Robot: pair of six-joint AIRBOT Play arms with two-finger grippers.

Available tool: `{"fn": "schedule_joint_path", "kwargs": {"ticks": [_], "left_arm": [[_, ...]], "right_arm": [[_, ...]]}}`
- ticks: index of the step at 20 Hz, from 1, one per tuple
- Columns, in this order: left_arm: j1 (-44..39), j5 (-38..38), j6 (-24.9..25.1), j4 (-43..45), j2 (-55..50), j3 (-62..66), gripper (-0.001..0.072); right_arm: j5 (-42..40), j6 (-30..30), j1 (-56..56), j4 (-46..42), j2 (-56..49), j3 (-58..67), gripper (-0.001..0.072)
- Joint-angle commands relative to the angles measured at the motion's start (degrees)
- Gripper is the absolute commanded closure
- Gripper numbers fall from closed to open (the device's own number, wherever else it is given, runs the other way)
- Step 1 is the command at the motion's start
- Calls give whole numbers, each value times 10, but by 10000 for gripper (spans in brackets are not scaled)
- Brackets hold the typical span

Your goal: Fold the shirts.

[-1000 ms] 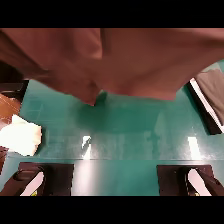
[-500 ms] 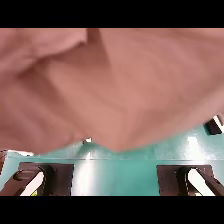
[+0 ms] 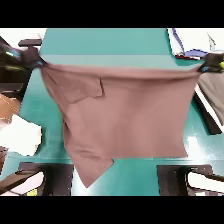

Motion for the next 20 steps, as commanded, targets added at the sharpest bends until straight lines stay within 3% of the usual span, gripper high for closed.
{"fn": "schedule_joint_path", "kwargs": {"ticks": [1,5,9,14,20], "left_arm": [[0,52,43,-29,-121,-38,685],[0,136,66,-66,-214,25,686],[0,123,66,-66,-233,69,685],[-5,-22,108,-65,-230,43,686],[-22,17,111,-63,-231,-79,686]], "right_arm": [[-26,2,23,-12,-115,-14,696],[-53,2,-3,-12,-220,115,696],[-46,-2,-27,-12,-247,184,695],[-56,-33,-39,-12,-172,29,695],[-105,-33,-14,-12,-132,-132,694]]}}
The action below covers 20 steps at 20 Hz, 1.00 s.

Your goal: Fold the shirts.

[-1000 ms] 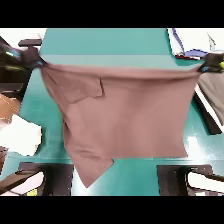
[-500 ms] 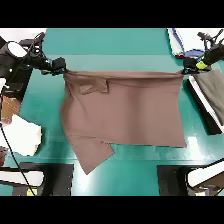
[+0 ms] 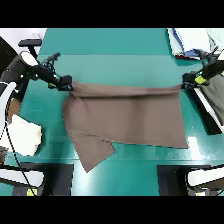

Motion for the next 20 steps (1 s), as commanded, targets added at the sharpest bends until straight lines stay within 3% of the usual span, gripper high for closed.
{"fn": "schedule_joint_path", "kwargs": {"ticks": [1,2,3,4,5,6,11,16,20], "left_arm": [[-5,15,5,-1,-1,-55,686],[-5,17,4,-1,-1,-59,684],[-5,17,4,-2,0,-58,620],[-5,17,3,-6,2,-58,318],[-5,16,-3,-6,8,-58,185],[-5,13,-8,-5,20,-58,181],[-5,-13,-13,81,169,-145,182],[-5,-31,-55,73,345,-375,181],[-5,-29,-70,14,422,-513,182]], "right_arm": [[-28,-1,17,5,18,-78,694],[-29,-1,17,5,18,-86,694],[-28,-1,17,9,19,-89,688],[-24,-1,17,33,19,-88,558],[-19,-2,11,61,19,-82,338],[-4,-8,2,86,21,-73,266],[19,-27,-48,107,130,-151,268],[-5,-27,-81,110,270,-253,268],[-27,-27,-83,110,322,-266,270]]}}
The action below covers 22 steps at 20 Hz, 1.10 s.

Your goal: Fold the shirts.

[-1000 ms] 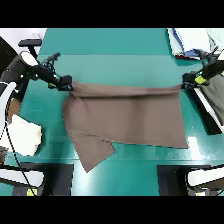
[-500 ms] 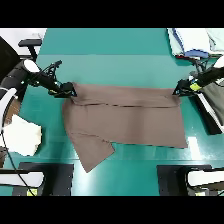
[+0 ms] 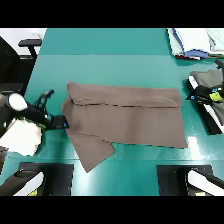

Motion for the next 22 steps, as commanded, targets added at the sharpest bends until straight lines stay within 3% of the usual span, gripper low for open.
{"fn": "schedule_joint_path", "kwargs": {"ticks": [1,6,9,11,12,13,17,18,19,20,22], "left_arm": [[0,6,-15,-51,61,-116,182],[-1,77,9,-137,60,-191,182],[-46,135,15,-168,60,-197,196],[-84,157,12,-183,60,-197,433],[-90,152,9,-184,60,-194,611],[-91,138,9,-183,60,-189,687],[-91,72,3,-142,60,-142,688],[-91,65,0,-134,60,-131,687],[-91,62,0,-131,60,-121,688],[-91,63,0,-132,60,-114,688],[-91,71,0,-131,60,-104,687]], "right_arm": [[-21,0,-5,2,48,-18,271],[-21,0,-5,3,50,-18,272],[-20,0,-5,3,50,-18,272],[-18,0,-5,3,50,-18,273],[-13,0,-5,2,50,-18,273],[-4,-1,-9,-5,50,-18,272],[50,-2,-70,-51,50,-78,271],[58,-2,-91,-72,50,-111,246],[63,-2,-116,-91,50,-149,143],[66,-2,-140,-95,50,-184,93],[63,0,-183,-87,49,-252,96]]}}
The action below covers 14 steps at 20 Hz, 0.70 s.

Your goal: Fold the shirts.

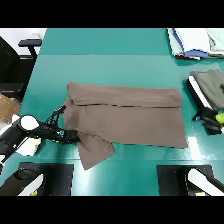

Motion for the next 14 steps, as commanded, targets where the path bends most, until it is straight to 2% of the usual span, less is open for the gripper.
{"fn": "schedule_joint_path", "kwargs": {"ticks": [1,3,8,10,11,12,14], "left_arm": [[-1,0,-2,8,0,21,687],[-1,3,-2,8,0,21,687],[-1,3,-2,8,0,21,687],[-1,3,-2,9,0,21,687],[-1,1,-2,10,0,21,687],[-1,-2,-2,10,0,21,688],[-1,-25,-3,23,1,30,690]], "right_arm": [[14,7,-67,-17,0,-113,112],[12,9,-69,-17,0,-157,204],[-44,9,-69,74,0,-217,220],[-50,-3,-68,78,0,-215,414],[-51,-8,-68,78,0,-211,536],[-49,-14,-68,78,0,-203,688],[-33,-15,-68,77,0,-176,694]]}}
